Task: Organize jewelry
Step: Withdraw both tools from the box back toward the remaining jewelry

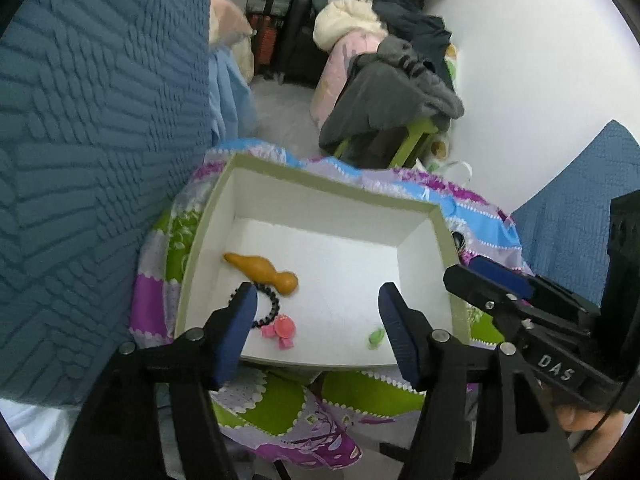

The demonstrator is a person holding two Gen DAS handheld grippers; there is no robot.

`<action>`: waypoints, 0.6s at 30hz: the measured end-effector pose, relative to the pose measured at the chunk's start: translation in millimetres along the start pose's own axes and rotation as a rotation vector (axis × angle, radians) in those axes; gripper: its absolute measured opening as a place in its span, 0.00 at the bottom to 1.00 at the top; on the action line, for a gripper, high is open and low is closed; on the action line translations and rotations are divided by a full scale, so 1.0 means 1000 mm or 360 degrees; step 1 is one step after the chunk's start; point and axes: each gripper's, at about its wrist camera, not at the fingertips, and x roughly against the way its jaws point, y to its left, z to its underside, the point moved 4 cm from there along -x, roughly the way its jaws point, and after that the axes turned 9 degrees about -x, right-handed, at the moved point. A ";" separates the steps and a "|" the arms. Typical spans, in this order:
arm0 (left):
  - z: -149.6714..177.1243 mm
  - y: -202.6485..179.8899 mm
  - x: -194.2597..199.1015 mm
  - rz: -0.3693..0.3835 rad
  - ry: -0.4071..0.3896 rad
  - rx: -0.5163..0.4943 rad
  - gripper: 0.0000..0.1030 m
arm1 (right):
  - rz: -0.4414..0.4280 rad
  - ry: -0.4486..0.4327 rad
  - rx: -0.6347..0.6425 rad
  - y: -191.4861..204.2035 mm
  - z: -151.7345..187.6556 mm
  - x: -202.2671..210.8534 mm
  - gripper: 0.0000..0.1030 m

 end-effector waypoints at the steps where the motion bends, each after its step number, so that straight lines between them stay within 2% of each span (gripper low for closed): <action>1: -0.002 -0.002 0.003 0.0007 -0.0005 -0.0002 0.62 | -0.0006 -0.0018 0.0005 0.000 -0.002 0.006 0.41; 6: -0.012 -0.019 0.029 0.0008 -0.0123 -0.0022 0.62 | -0.0042 -0.0147 0.0020 -0.002 -0.015 0.044 0.42; 18: -0.039 -0.080 0.072 0.0108 -0.0339 -0.0087 0.62 | 0.0020 -0.0379 0.0017 -0.037 -0.030 0.117 0.41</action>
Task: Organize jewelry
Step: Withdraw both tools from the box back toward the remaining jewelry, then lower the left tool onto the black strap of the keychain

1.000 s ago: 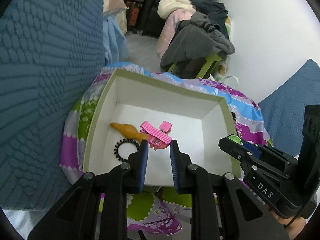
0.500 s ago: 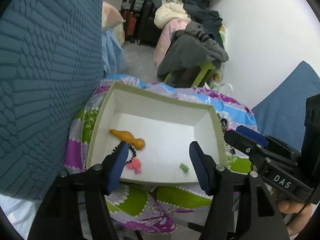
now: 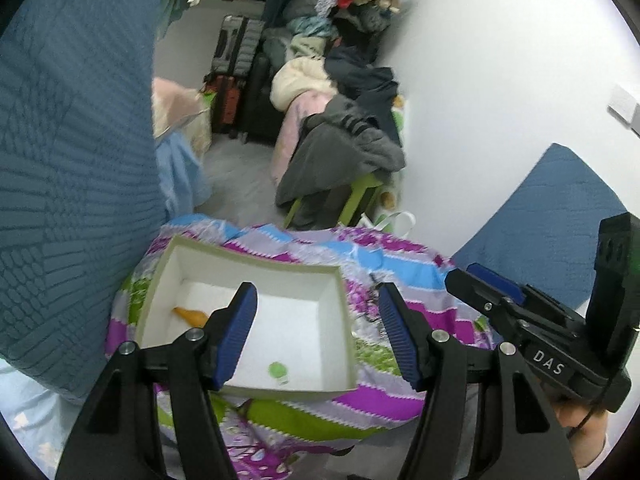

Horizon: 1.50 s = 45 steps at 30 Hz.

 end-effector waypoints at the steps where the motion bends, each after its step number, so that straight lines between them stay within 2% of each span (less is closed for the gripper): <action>1: -0.002 -0.005 0.001 0.0005 -0.0012 -0.0010 0.62 | 0.0010 -0.0021 -0.0009 -0.005 -0.001 0.004 0.41; 11: -0.001 -0.059 -0.009 0.0097 -0.0054 -0.0030 0.62 | 0.0135 -0.0086 -0.0058 -0.063 0.007 0.027 0.41; 20: 0.015 -0.104 -0.039 0.0202 0.0008 -0.0045 0.62 | 0.0207 -0.0057 -0.0087 -0.113 0.030 0.032 0.41; 24: 0.028 -0.119 -0.065 0.0268 0.0116 -0.0014 0.62 | 0.0225 -0.0011 -0.0127 -0.136 0.045 0.026 0.41; 32: 0.060 -0.146 -0.121 0.0294 0.0257 -0.0021 0.61 | 0.0292 0.0075 -0.0209 -0.185 0.079 0.002 0.41; 36: 0.077 -0.151 -0.152 0.0323 0.0355 -0.0008 0.56 | 0.0329 0.0122 -0.0254 -0.211 0.094 -0.017 0.39; 40: 0.093 -0.150 -0.185 0.0314 0.0429 0.0014 0.53 | 0.0290 0.0169 -0.0355 -0.228 0.101 -0.031 0.37; 45: 0.111 -0.145 -0.229 0.0297 0.0521 0.0046 0.48 | 0.0257 0.0215 -0.0386 -0.239 0.103 -0.051 0.37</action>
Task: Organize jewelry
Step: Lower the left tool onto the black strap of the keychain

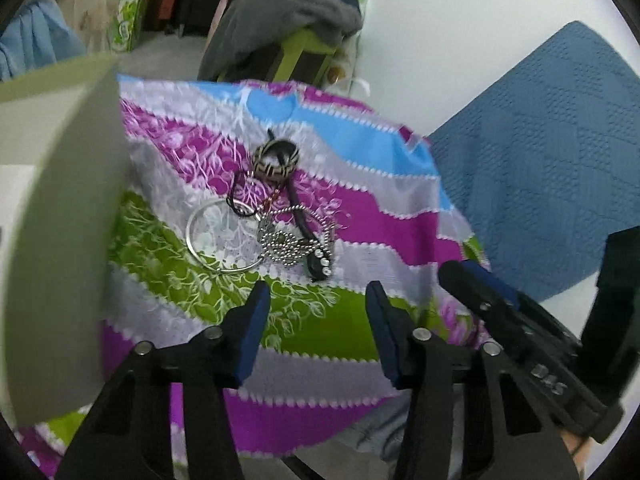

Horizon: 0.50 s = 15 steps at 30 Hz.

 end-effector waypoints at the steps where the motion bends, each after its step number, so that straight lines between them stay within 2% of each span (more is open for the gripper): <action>1: 0.000 0.001 -0.007 -0.0011 0.0015 -0.0001 0.48 | -0.0002 0.0009 0.0000 0.000 -0.001 -0.003 0.37; 8: -0.011 0.004 -0.038 -0.0048 0.0041 -0.0001 0.48 | -0.0017 0.0090 -0.0033 -0.008 -0.003 -0.025 0.37; 13: -0.017 0.002 -0.057 -0.0083 0.0065 -0.0061 0.47 | -0.0030 0.0114 -0.0074 -0.011 -0.003 -0.031 0.37; 15: -0.018 0.002 -0.064 -0.0113 0.0087 -0.0077 0.41 | -0.0035 0.0120 -0.0094 -0.012 -0.004 -0.032 0.37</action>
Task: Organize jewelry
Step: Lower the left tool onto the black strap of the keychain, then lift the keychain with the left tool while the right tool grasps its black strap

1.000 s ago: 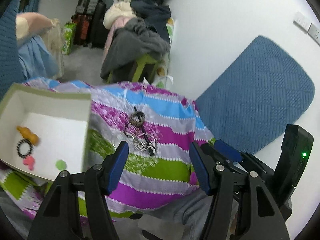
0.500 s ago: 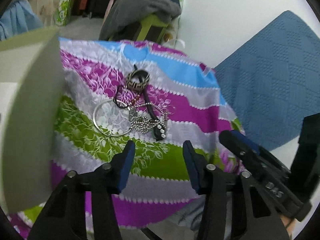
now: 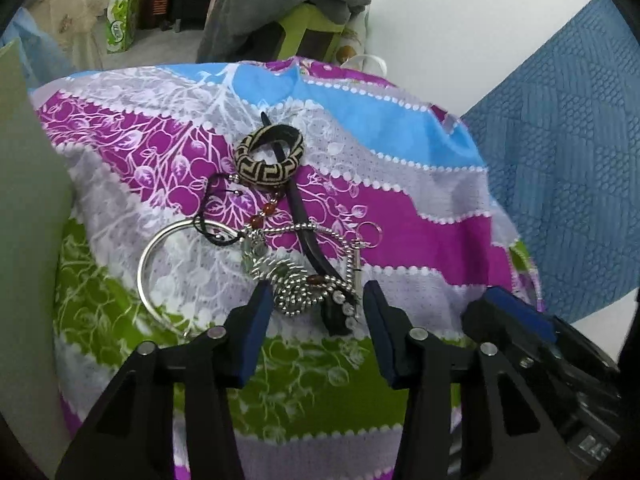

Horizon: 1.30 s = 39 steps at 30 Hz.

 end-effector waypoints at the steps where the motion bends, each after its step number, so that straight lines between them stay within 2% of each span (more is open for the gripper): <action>1: -0.001 0.000 -0.001 -0.0017 -0.0016 -0.0016 0.39 | 0.0000 0.0001 -0.0006 0.000 0.000 -0.001 0.37; 4: -0.003 -0.003 -0.005 -0.0020 0.0005 -0.0048 0.27 | -0.0001 0.0002 -0.0022 -0.002 -0.001 -0.002 0.37; 9: -0.004 -0.015 -0.010 -0.0030 0.0030 -0.0148 0.18 | -0.0002 0.0016 -0.0027 -0.002 -0.001 -0.004 0.37; 11: -0.005 -0.016 -0.009 -0.0028 0.0018 -0.0142 0.15 | -0.0006 0.0021 -0.0038 -0.003 -0.001 -0.005 0.37; 16: -0.002 -0.010 0.007 0.0015 -0.0008 -0.0084 0.14 | -0.0010 0.0030 -0.0059 -0.005 0.000 -0.008 0.37; 23: 0.012 0.000 0.039 0.0161 -0.0021 0.0039 0.14 | -0.0034 0.0113 -0.0067 -0.004 0.001 -0.025 0.37; 26: 0.029 0.006 0.044 0.0136 0.0024 0.0062 0.14 | -0.0020 0.0149 -0.0047 -0.003 0.002 -0.033 0.37; 39: 0.097 0.013 0.066 0.0272 0.0194 0.0151 0.14 | -0.0068 0.0226 0.0085 0.019 0.018 -0.036 0.37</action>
